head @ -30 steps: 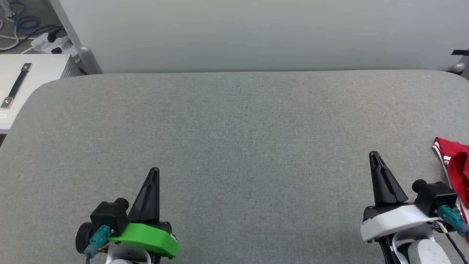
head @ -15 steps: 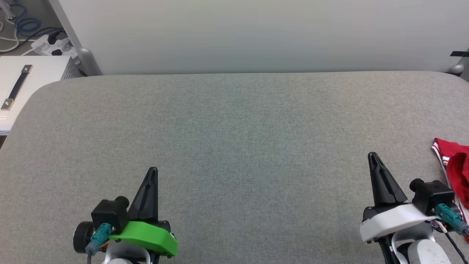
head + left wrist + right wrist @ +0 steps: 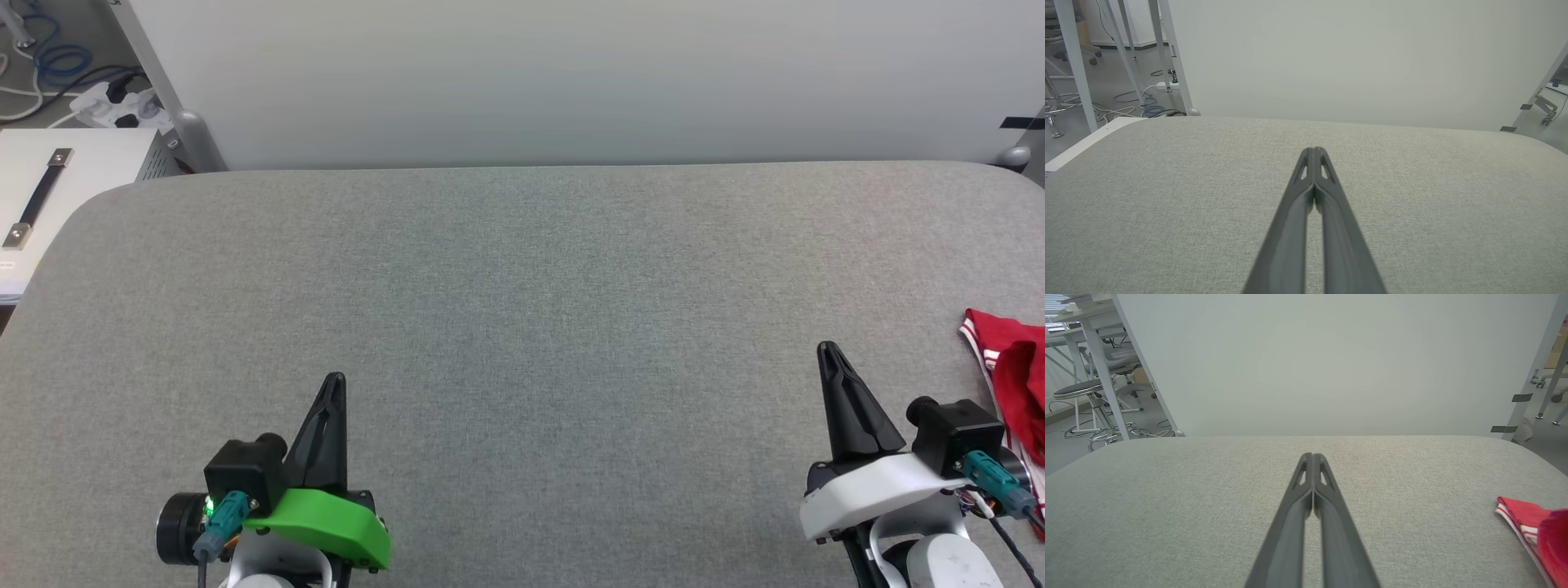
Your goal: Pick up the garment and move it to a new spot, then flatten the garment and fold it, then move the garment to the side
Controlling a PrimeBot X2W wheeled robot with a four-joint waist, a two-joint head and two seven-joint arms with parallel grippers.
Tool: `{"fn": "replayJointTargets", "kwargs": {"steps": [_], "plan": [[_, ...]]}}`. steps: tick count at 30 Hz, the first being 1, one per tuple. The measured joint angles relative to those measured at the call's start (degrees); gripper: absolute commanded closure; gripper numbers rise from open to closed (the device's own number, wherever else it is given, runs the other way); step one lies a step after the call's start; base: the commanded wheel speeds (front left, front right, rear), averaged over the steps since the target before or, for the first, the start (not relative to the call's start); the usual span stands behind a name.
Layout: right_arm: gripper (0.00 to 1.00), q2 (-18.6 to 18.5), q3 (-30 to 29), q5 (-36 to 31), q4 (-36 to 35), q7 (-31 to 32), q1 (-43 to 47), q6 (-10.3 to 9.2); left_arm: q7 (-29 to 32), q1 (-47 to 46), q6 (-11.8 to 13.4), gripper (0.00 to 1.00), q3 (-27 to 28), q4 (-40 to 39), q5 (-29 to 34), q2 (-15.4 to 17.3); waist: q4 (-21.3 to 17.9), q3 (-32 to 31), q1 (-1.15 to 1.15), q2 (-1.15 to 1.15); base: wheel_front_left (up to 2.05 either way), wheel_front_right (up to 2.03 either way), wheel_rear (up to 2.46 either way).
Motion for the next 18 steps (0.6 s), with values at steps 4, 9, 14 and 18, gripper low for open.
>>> {"fn": "replayJointTargets", "kwargs": {"steps": [4,9,14,18], "plan": [[1.00,0.2,-0.1,-0.5,-0.1,0.4,0.0,0.00,0.4,0.0,0.1,1.00,0.1,-0.1,0.4,0.0,0.0,-0.1,0.00,0.00,0.00,0.00,0.00],[1.00,0.3,-0.2,-1.1,-0.3,1.0,0.1,0.00,1.0,0.0,0.5,1.00,0.3,-0.2,1.1,0.0,0.0,-0.2,0.00,0.00,0.00,0.00,0.00],[1.00,0.5,-0.3,-1.6,-0.4,1.7,0.2,0.00,1.6,0.0,0.6,1.00,0.4,-0.3,1.4,0.0,-0.1,-0.3,0.00,0.00,0.00,0.00,0.00],[1.00,0.6,-0.4,-1.9,-0.6,2.0,0.3,0.00,2.0,0.0,1.1,1.00,0.5,-0.5,1.8,0.0,-0.1,-0.4,0.00,0.00,0.00,0.00,0.00]]}}
